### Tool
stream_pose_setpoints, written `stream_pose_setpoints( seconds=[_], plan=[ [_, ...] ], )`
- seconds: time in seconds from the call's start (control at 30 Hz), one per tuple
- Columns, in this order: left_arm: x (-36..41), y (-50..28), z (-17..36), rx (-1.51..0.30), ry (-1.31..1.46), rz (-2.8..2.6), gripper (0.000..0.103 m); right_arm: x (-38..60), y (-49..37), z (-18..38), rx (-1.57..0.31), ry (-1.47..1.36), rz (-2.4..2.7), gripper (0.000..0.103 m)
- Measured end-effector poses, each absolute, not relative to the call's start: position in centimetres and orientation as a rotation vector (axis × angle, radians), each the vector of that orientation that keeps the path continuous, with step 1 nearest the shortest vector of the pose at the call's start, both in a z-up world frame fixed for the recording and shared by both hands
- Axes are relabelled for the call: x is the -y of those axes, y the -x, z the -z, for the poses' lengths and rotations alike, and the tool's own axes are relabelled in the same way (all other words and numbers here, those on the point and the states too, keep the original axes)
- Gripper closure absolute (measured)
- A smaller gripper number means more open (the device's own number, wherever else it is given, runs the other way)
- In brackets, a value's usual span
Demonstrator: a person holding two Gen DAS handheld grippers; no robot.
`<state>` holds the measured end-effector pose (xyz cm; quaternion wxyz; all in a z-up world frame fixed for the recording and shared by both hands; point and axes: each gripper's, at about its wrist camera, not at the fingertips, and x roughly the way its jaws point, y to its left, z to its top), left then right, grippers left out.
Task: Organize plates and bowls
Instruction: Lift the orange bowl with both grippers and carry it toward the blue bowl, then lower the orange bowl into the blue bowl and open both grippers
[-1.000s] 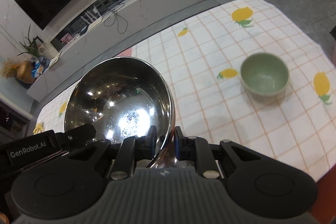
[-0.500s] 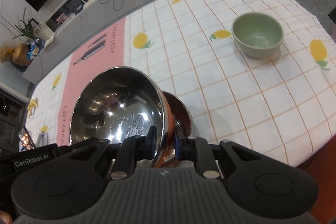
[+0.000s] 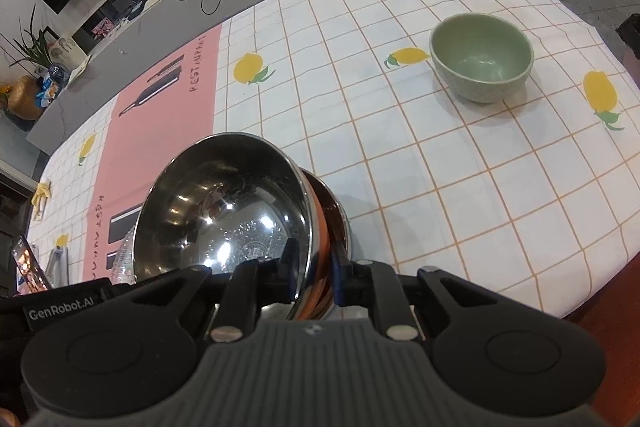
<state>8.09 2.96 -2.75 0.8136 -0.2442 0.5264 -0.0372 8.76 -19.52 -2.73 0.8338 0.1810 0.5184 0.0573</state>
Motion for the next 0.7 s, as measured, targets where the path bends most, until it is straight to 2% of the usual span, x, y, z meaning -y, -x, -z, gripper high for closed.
stream_pose_setpoints(
  seconds=[0.13, 0.53, 0.7],
  plan=[
    [-3.1, -8.2, 3.0, -1.125, 0.525, 0.084, 0.087, 19.5, -8.7, 2.8, -1.096, -0.383, -0.120, 0.088],
    [-2.9, -8.3, 2.8, -1.109, 0.519, 0.098, 0.085, 19.5, -8.5, 1.9, -1.055, -0.361, -0.118, 0.074],
    [-3.3, -8.4, 2.4, -1.085, 0.533, 0.095, 0.085, 19.3, -8.0, 0.6, -0.989, -0.287, -0.113, 0.073]
  ],
)
